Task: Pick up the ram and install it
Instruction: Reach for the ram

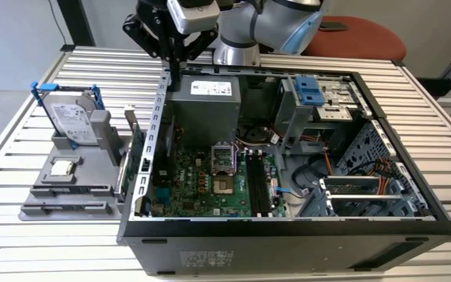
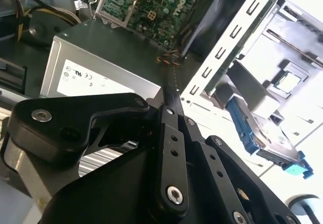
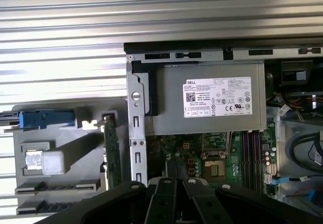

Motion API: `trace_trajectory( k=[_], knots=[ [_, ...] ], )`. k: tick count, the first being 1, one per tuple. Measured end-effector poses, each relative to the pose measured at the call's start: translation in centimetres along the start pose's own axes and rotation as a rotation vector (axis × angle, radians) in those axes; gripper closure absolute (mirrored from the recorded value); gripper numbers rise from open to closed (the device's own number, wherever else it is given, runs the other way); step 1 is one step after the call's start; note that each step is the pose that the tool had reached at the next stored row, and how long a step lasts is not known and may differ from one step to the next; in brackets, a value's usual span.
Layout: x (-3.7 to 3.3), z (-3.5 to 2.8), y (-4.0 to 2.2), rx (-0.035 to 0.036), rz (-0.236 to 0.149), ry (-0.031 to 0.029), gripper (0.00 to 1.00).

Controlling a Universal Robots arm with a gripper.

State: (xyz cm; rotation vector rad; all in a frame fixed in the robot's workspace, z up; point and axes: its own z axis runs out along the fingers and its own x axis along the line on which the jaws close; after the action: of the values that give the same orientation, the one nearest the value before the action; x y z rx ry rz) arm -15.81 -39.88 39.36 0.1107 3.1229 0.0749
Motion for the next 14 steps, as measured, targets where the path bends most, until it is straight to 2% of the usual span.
trace_trajectory(
  k=[9, 14],
  knots=[
    [1.38, -0.01, -0.09, 0.0011, 0.001, 0.0173, 1.00],
    [1.90, -0.03, -0.13, 0.0022, 0.002, 0.0329, 1.00]
  ],
)
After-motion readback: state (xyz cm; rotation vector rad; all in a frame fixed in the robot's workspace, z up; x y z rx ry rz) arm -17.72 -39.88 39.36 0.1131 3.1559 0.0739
